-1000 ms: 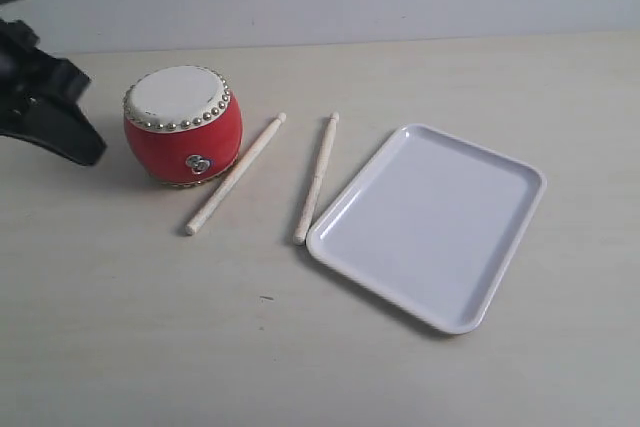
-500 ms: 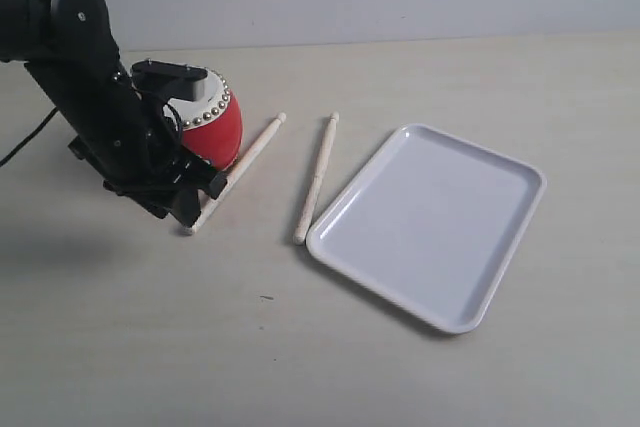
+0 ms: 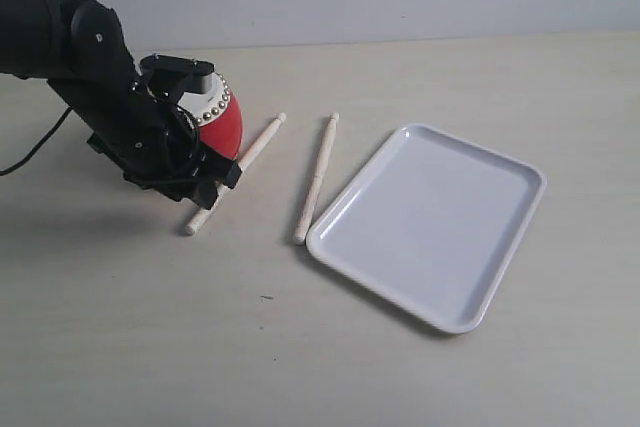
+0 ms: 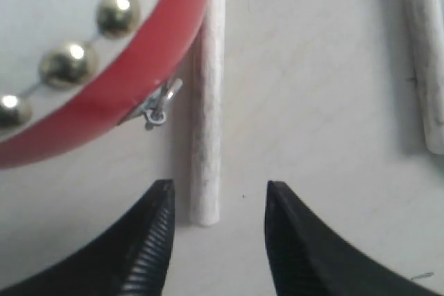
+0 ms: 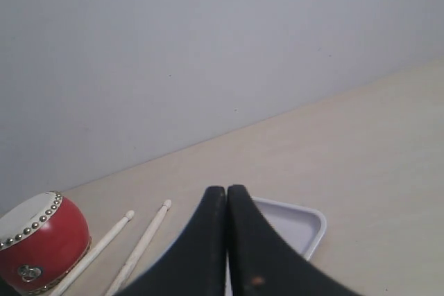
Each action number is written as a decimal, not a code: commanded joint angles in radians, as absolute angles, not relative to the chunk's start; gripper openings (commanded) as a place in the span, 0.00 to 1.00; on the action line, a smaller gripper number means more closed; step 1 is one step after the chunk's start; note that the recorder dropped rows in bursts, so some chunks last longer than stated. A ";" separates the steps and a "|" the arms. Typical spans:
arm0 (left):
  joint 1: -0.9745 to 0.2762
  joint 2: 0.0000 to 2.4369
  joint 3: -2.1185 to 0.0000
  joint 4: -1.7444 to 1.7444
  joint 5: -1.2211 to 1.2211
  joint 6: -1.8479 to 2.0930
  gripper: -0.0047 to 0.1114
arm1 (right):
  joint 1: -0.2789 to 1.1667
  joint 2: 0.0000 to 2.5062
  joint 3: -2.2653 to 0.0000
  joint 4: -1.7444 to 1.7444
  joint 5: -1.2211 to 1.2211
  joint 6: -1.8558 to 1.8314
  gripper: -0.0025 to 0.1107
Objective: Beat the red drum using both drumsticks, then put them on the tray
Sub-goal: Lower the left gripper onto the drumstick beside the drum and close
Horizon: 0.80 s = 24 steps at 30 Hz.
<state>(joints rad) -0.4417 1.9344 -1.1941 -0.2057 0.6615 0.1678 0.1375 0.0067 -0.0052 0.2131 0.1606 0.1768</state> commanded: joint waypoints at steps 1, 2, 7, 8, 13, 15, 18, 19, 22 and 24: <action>-0.448 1.974 -1.202 -0.228 0.656 0.122 0.40 | 0.132 0.000 0.000 0.208 0.155 0.170 0.02; -0.448 1.979 -1.202 -0.229 0.656 0.122 0.40 | 0.132 0.000 0.000 0.208 0.155 0.170 0.02; -0.448 1.981 -1.202 -0.232 0.650 0.122 0.40 | 0.132 0.000 0.000 0.208 0.155 0.170 0.02; -0.448 1.981 -1.202 -0.232 0.650 0.122 0.40 | 0.132 0.000 0.000 0.208 0.155 0.170 0.02; -0.448 1.998 -1.202 -0.232 0.648 0.122 0.40 | 0.132 0.000 0.000 0.208 0.155 0.170 0.02; -0.448 2.002 -1.202 -0.238 0.655 0.122 0.40 | 0.132 0.000 0.000 0.208 0.155 0.170 0.02; -0.448 2.003 -1.202 -0.243 0.659 0.122 0.40 | 0.132 0.000 0.000 0.208 0.155 0.170 0.02; -0.448 2.003 -1.202 -0.243 0.659 0.122 0.40 | 0.132 0.000 0.000 0.208 0.155 0.170 0.02; -0.448 2.009 -1.202 -0.243 0.659 0.122 0.40 | 0.132 0.000 0.000 0.208 0.155 0.170 0.02; -0.448 2.018 -1.202 -0.243 0.659 0.122 0.40 | 0.132 0.000 0.000 0.208 0.155 0.170 0.02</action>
